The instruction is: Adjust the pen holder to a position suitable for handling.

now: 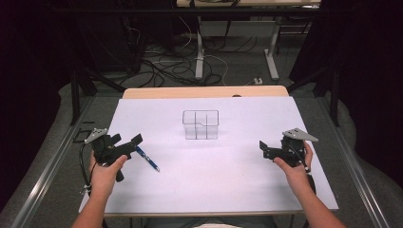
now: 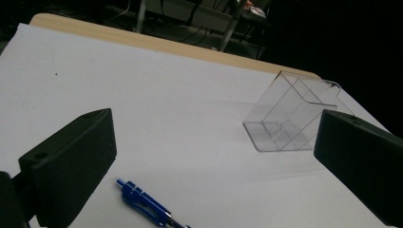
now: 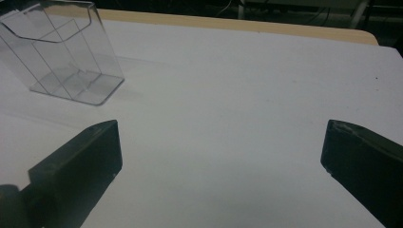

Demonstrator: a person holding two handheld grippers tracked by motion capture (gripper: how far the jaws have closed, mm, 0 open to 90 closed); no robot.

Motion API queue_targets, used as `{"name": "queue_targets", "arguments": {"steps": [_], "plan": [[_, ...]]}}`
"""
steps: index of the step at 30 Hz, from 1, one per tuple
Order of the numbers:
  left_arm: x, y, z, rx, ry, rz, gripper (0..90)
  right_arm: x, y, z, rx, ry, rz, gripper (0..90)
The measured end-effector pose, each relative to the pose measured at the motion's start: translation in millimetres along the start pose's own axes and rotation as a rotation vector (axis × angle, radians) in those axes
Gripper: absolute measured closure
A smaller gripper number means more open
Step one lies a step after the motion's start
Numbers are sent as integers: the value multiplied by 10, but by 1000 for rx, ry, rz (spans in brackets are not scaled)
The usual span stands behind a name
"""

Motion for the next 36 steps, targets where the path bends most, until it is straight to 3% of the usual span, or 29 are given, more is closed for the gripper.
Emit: {"name": "queue_targets", "arguments": {"steps": [4, 9, 14, 16, 18, 23, 27, 36], "plan": [[-13, -45, -9, -10, 22, 21, 2, -33, -84, 37, -3, 5, 6, 0], [-27, -119, -22, -17, 33, 48, 1, -90, -242, 58, -3, -33, 38, 0], [-24, -176, -30, -19, 29, 63, 2, -143, -422, 111, 27, -55, 74, 0], [-29, -186, -29, -25, 41, 57, 1, -164, -467, 156, 49, -63, 54, 7], [-32, -196, -31, -21, 40, 48, 1, -174, -533, 224, 41, -52, 67, 24], [-31, -217, -43, -37, 31, 46, 1, -242, -746, 355, 88, -10, 76, 44], [-25, -222, -35, -34, 31, 34, 1, -331, -967, 432, 139, 6, 110, 55], [-47, -241, -60, -20, 27, 46, 1, -487, -1420, 639, 177, 29, 213, 152]]}}
Point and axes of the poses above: each handheld gripper's, and its own axes: x roughly backward along the jaws, z roughly out of its top, y roughly to its right, the point moved 5 cm from there along -x, roughly forward along the jaws, and after that the axes turned 15 degrees about x, right-handed, at the moved point
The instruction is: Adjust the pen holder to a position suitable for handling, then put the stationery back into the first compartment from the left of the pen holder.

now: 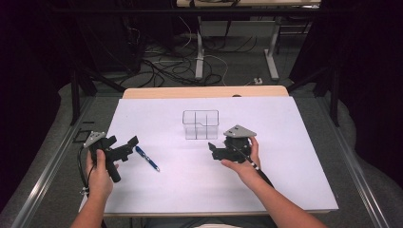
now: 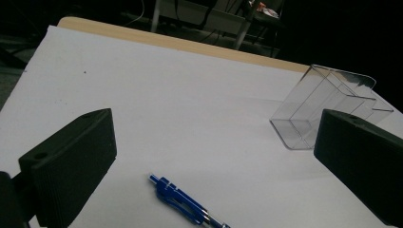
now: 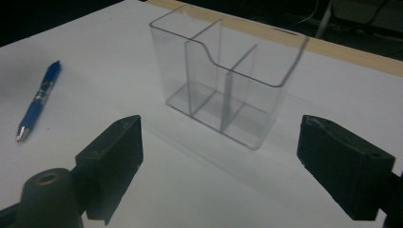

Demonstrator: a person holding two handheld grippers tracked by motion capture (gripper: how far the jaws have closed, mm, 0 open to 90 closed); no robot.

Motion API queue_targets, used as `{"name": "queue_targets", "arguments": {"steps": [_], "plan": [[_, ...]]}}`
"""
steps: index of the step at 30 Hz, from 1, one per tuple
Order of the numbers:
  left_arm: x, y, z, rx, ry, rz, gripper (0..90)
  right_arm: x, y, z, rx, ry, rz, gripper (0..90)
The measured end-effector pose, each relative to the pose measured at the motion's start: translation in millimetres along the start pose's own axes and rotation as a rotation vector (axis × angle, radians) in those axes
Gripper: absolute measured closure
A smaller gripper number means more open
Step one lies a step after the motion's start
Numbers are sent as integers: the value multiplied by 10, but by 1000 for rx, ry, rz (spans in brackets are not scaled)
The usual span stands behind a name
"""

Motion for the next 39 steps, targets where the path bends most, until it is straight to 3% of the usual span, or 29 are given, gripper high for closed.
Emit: {"name": "queue_targets", "arguments": {"steps": [4, 12, 16, 20, 26, 30, 39], "plan": [[-10, -8, -12, 5, -13, 1, 2, -113, -157, 90, 29, 13, 54, 190], [25, -68, 28, 28, 8, 15, 1, -299, -387, 289, 55, 32, 123, 266], [34, -85, 38, 27, 13, 19, 1, -387, -505, 375, 63, 33, 134, 327], [38, -92, 44, 24, 16, 23, 2, -477, -635, 434, 45, 10, 162, 350], [30, -79, 44, 27, 16, 21, 1, -614, -871, 522, 61, -2, 189, 363], [28, -81, 46, 28, 15, 21, 2, -696, -1035, 552, 87, -11, 196, 363], [28, -100, 54, 22, 20, 24, 1, -892, -1293, 539, 91, -32, 210, 395]]}}
Point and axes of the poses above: each handheld gripper's, and its own axes: x roughly backward along the jaws, z roughly out of its top, y roughly to its right, the point moved 5 cm from there along -x, roughly forward along the jaws, and after that the axes turned 15 degrees about x, right-handed, at the moved point
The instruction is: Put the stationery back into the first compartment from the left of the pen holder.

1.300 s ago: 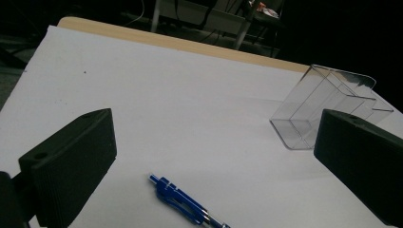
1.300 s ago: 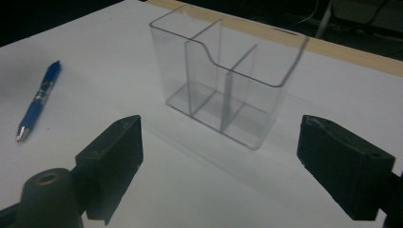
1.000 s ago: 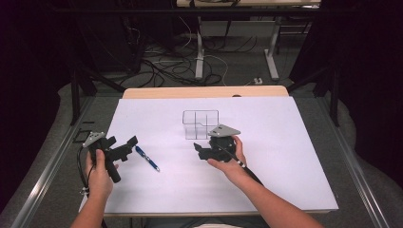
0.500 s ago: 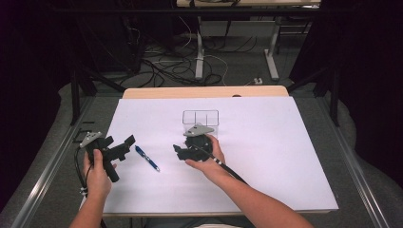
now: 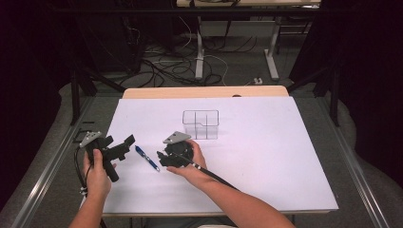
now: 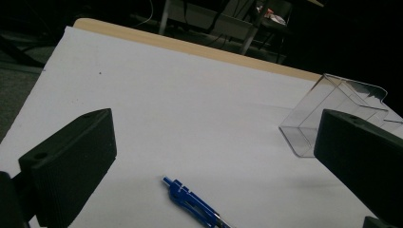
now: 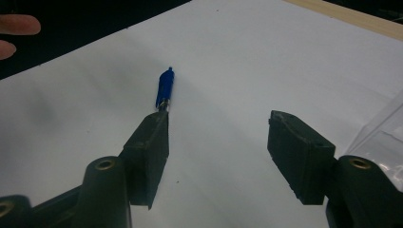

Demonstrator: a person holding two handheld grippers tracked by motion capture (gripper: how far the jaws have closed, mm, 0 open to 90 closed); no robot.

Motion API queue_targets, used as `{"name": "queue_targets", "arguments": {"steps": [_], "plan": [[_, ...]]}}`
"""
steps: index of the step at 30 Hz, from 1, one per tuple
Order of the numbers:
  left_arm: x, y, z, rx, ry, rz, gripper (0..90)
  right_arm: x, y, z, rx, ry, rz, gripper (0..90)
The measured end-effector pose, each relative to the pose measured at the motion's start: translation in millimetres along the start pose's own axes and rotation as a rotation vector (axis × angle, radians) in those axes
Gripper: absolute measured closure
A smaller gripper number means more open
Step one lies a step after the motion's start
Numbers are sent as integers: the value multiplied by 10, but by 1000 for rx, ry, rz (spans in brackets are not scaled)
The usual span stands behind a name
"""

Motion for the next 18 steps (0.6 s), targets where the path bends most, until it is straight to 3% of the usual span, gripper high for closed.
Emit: {"name": "queue_targets", "arguments": {"steps": [9, 18], "plan": [[1, -12, 1, 11, -3, 7, 2, -183, -127, -5, 8, -20, 22, 428], [4, -35, 3, 5, -9, 19, 1, -295, -200, -12, -15, -15, 35, 500]]}}
Point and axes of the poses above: each handheld gripper's, and its own axes: x roughly backward along the jaws, z roughly out of its top, y roughly to its right, the point moved 5 cm from there along -x, roughly forward along the jaws, and after that the axes turned 15 degrees about x, right-handed, at the moved point
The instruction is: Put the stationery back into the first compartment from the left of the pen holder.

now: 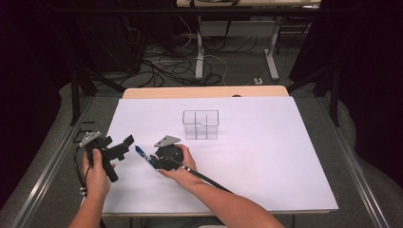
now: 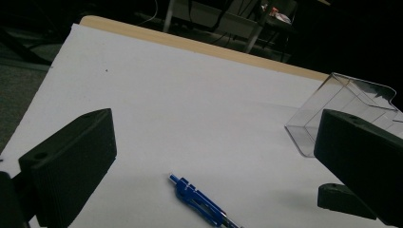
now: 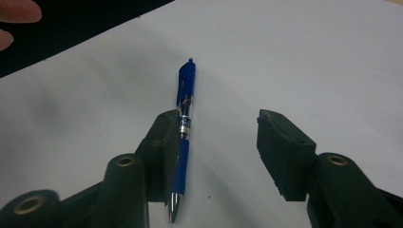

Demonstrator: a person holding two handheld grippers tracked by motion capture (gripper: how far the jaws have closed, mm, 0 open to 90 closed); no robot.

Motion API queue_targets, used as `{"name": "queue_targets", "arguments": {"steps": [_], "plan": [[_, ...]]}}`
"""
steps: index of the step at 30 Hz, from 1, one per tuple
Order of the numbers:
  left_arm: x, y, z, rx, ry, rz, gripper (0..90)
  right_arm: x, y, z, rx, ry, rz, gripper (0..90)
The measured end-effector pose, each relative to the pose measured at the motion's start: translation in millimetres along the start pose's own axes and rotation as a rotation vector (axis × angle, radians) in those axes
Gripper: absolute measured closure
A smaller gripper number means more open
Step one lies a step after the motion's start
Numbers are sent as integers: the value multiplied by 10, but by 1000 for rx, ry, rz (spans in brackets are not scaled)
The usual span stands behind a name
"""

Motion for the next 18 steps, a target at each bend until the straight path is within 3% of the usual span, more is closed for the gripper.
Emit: {"name": "queue_targets", "arguments": {"steps": [9, 18], "plan": [[0, -1, 1, 0, 0, 3, 2, -95, -87, 10, -11, -7, 8, 549], [-8, -10, -7, -2, -9, 5, 2, -218, -171, -36, -15, -26, 53, 598]]}}
Point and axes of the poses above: each handheld gripper's, and its own axes: x roughly backward along the jaws, z roughly out of its top, y roughly to its right, the point moved 5 cm from there along -x, roughly forward along the jaws, and after that the axes turned 15 degrees about x, right-handed, at the moved point
